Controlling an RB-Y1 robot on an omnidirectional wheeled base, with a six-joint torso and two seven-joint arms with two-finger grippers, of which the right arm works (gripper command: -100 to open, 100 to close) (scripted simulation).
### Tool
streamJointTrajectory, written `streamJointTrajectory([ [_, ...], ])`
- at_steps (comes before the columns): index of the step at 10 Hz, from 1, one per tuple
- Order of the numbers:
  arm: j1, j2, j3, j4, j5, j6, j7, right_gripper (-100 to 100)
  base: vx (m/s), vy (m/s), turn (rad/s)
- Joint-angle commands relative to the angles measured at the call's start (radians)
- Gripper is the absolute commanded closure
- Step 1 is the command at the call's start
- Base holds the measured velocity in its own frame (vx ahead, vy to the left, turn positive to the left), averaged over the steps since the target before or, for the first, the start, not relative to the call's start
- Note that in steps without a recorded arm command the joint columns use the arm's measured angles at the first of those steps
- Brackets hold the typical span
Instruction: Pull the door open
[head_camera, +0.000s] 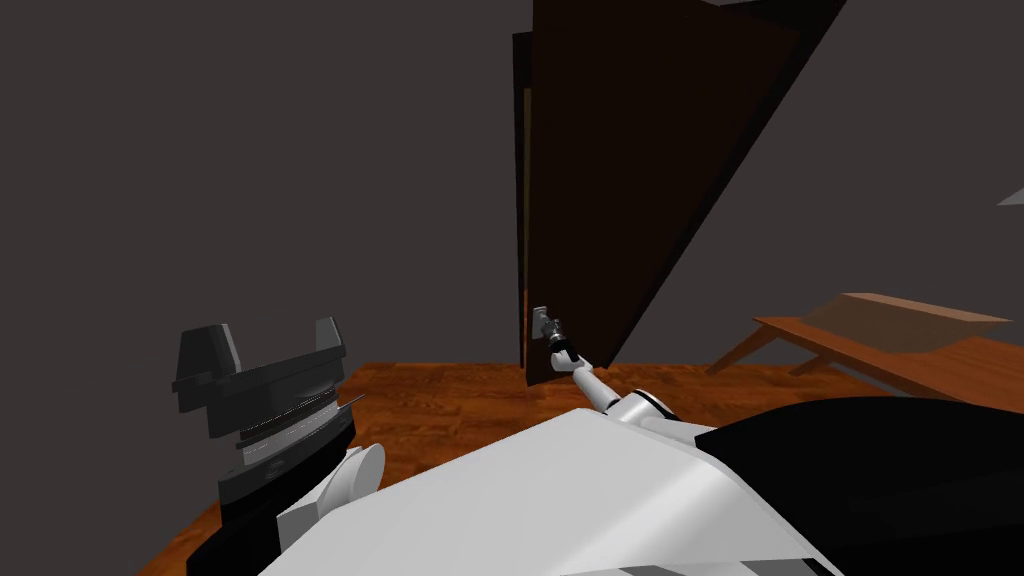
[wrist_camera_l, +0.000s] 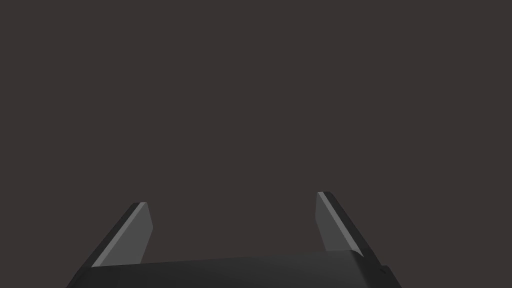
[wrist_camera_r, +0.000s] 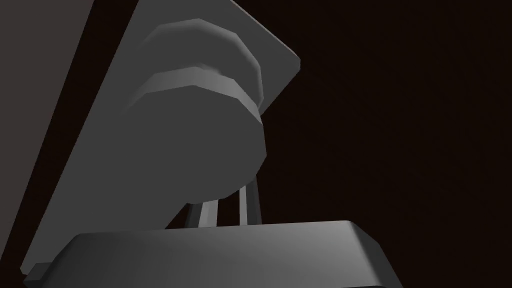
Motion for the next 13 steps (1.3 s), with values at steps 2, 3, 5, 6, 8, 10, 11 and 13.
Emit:
streamJointTrajectory([
  [2, -0.004, 0.020, 0.021, -0.022, -0.039, 0.002, -0.063, -100, -0.106, -0.039, 0.027],
  [3, -0.003, 0.026, 0.025, -0.029, -0.057, 0.005, -0.086, -100, -0.096, -0.026, 0.114],
  [5, -0.001, 0.040, 0.033, -0.045, -0.093, 0.013, -0.134, -100, -0.114, -0.020, 0.045],
  [6, 0.000, 0.047, 0.038, -0.053, -0.111, 0.016, -0.158, -100, -0.101, -0.036, 0.025],
  [8, 0.003, 0.060, 0.046, -0.069, -0.147, 0.023, -0.205, -100, -0.086, -0.051, 0.040],
  [10, 0.005, 0.073, 0.054, -0.084, -0.180, 0.030, -0.249, -100, -0.093, -0.052, 0.031],
  [11, 0.006, 0.078, 0.058, -0.091, -0.195, 0.033, -0.269, -100, -0.087, -0.038, 0.025],
  [13, 0.007, 0.088, 0.063, -0.102, -0.220, 0.038, -0.302, -100, -0.095, -0.037, 0.025],
])
